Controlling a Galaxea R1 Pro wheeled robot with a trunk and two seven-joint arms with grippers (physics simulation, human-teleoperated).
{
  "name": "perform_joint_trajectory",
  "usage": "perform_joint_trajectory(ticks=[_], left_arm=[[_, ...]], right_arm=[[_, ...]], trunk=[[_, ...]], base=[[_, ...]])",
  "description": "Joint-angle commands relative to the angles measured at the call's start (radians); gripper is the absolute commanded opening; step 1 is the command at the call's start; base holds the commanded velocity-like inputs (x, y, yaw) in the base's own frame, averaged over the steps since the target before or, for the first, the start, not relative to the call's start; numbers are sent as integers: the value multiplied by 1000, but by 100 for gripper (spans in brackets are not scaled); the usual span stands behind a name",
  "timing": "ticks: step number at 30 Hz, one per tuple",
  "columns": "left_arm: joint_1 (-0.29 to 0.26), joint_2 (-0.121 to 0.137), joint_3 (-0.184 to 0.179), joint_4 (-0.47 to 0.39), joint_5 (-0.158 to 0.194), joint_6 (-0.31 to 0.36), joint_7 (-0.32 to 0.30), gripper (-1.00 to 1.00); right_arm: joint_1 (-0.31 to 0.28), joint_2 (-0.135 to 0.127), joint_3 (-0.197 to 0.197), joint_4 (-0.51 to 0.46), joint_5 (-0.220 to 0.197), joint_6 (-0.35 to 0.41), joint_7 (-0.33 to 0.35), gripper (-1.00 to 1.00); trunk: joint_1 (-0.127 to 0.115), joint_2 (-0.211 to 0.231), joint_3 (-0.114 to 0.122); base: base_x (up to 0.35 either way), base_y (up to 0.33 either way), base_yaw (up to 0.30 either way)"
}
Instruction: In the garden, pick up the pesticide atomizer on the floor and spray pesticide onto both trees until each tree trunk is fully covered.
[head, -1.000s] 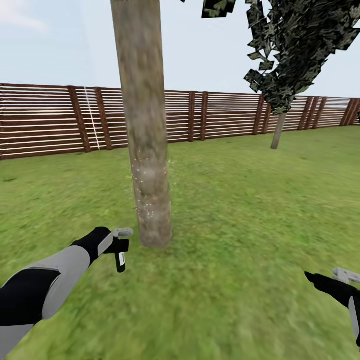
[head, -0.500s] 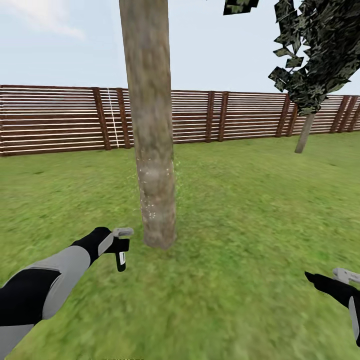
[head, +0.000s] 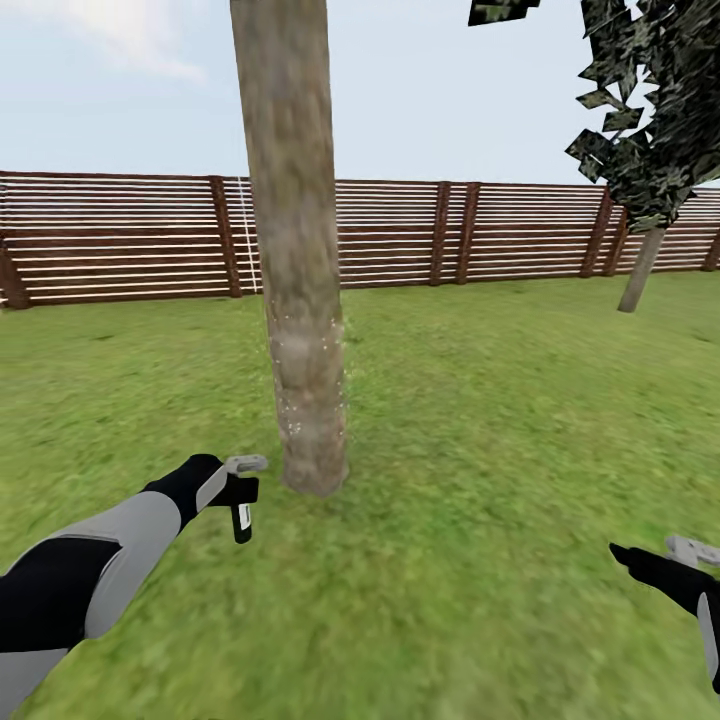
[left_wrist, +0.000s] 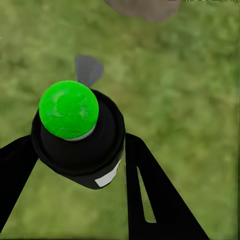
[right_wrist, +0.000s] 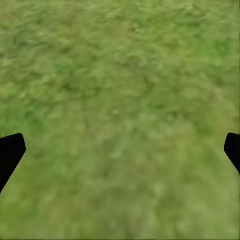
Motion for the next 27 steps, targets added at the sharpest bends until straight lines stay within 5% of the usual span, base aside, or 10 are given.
perform_joint_trajectory(ticks=[1, 18, 27], left_arm=[[-1, 0, -9, -1, 8, 5, -1, -100], [-1, -1, -10, -1, 8, 5, 0, -100], [-1, -1, -10, -1, 8, 5, 0, -100]], right_arm=[[-1, 0, -3, -1, 11, 3, 9, 100], [-1, 0, -3, -1, 11, 3, 10, 100], [-1, 0, -3, -1, 11, 4, 10, 100]], trunk=[[0, 0, -1], [0, 0, -2], [0, 0, -5]], base=[[113, -237, 250], [80, -200, 94], [96, -284, 246]])
